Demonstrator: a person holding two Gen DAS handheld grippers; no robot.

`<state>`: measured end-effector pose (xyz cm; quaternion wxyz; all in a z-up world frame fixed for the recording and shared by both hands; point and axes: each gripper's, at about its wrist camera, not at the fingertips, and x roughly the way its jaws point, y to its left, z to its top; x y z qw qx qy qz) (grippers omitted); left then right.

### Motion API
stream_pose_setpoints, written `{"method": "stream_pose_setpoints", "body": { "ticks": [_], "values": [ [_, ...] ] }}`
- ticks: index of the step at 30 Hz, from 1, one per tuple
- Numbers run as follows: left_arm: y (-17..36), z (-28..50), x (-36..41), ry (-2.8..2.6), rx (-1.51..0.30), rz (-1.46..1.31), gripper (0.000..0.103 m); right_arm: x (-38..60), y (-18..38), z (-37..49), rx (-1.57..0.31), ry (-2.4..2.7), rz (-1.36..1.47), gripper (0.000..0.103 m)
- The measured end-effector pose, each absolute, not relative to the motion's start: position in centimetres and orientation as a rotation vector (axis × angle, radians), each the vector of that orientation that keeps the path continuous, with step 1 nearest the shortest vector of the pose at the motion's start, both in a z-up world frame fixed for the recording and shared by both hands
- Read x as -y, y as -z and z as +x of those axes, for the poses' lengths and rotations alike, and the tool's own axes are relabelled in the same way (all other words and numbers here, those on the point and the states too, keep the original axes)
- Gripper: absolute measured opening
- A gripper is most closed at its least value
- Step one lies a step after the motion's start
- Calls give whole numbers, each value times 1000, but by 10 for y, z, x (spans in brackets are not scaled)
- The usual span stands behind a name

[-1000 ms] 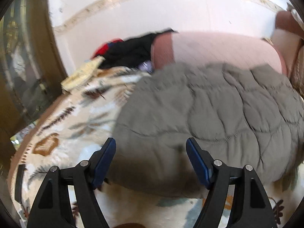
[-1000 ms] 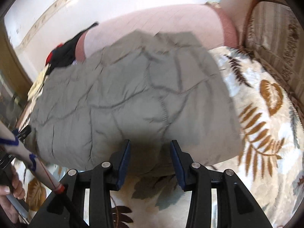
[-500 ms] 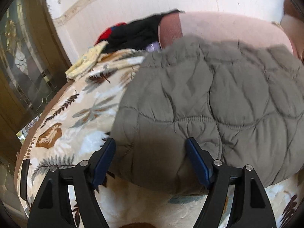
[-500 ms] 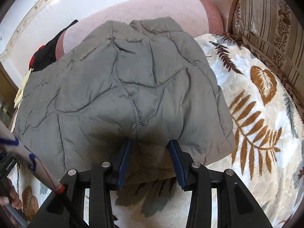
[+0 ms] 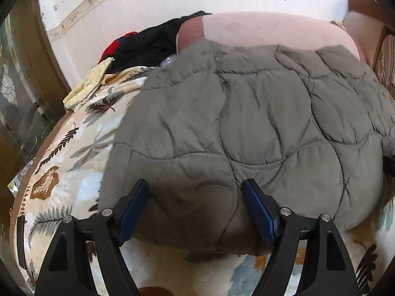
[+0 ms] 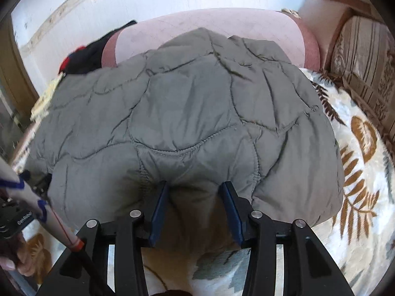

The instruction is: Fold large clothes

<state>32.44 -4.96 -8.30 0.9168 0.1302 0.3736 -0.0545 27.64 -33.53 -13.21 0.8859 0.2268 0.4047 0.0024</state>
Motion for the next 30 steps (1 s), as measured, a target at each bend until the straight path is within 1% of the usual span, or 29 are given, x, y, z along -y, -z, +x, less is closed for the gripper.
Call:
{"method": "stream_pose_setpoints", "body": {
  "ticks": [3, 6, 8, 11, 14, 16, 19, 20, 23, 27, 28, 30],
  "values": [
    [66, 324, 31, 103, -743, 178, 78, 365, 120, 263, -766, -1, 563, 48],
    [56, 325, 10, 69, -730, 120, 78, 395, 120, 255, -736, 47, 652, 48],
    [60, 332, 0, 30, -756, 122, 78, 418, 132, 248, -754, 85, 727, 48],
    [80, 346, -8, 16, -860, 113, 79, 439, 158, 247, -825, 119, 829, 48],
    [84, 348, -3, 20, -863, 149, 79, 448, 183, 257, -890, 55, 909, 48],
    [78, 345, -4, 24, -853, 151, 79, 448, 178, 256, -882, 54, 914, 48],
    [63, 342, -23, 12, -833, 67, 79, 457, 159, 245, -821, 84, 900, 48],
    [58, 340, -31, 3, -826, 46, 79, 463, 151, 240, -792, 109, 879, 49],
    [54, 339, -53, -25, -830, 16, 79, 481, 152, 227, -770, 158, 891, 55],
    [65, 347, -84, -25, -921, -76, 79, 494, 167, 212, -797, 174, 962, 59],
    [68, 349, -91, -18, -946, -112, 79, 499, 173, 209, -802, 178, 995, 61],
    [73, 350, -103, 3, -985, -187, 79, 508, 188, 203, -806, 176, 1094, 70]
  ]
}}
